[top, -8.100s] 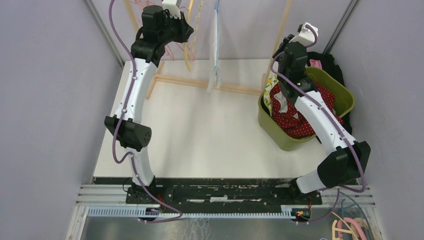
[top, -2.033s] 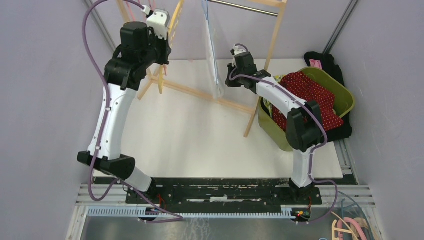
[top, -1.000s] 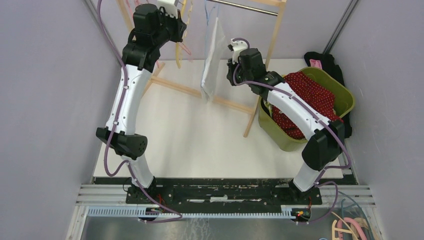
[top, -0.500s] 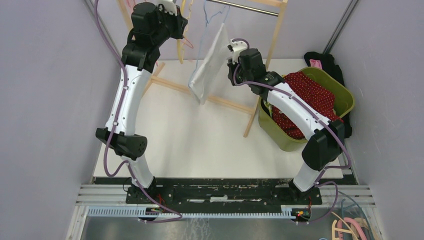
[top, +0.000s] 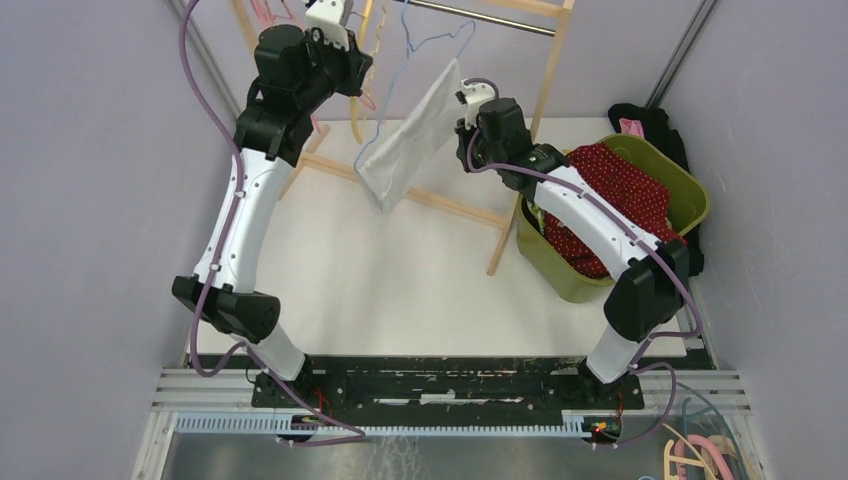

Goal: Remove the skirt from the hanger
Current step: Place the hanger at the clothesline.

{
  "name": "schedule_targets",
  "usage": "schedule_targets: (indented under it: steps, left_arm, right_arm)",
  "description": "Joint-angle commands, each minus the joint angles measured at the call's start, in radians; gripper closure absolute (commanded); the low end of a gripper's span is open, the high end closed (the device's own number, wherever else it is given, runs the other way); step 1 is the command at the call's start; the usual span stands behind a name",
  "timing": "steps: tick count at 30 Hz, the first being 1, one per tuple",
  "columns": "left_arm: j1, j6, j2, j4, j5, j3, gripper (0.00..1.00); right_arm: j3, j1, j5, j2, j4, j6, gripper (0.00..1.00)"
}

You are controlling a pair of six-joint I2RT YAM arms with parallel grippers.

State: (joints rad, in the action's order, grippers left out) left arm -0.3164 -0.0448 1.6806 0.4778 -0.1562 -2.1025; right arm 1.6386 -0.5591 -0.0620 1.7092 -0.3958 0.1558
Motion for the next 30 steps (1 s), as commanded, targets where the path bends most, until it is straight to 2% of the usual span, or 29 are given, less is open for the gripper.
schedule_targets:
  steps: [1,7,13,21,30]
  left_arm:
    - [-0.004,-0.020,-0.107,-0.197,-0.013,0.042,0.97]
    - [-0.004,-0.003,-0.063,-0.213,-0.043,0.005,0.97]
    - [-0.004,-0.010,0.003,-0.197,-0.005,-0.047,0.97]
    - [-0.005,-0.018,0.145,-0.134,0.040,-0.224,0.97]
    - [-0.004,-0.054,0.154,-0.117,0.047,-0.166,0.97]
  right_arm:
    - [-0.016,0.000,-0.021,-0.042,0.048,-0.002,0.87]
    - [-0.031,0.000,-0.027,-0.053,0.052,0.001,0.87]
    - [-0.043,0.001,-0.053,-0.064,0.052,-0.016,0.87]
    - [-0.045,0.015,-0.062,-0.068,0.051,-0.016,0.87]
    - [-0.052,0.023,-0.068,-0.068,0.051,-0.015,0.87]
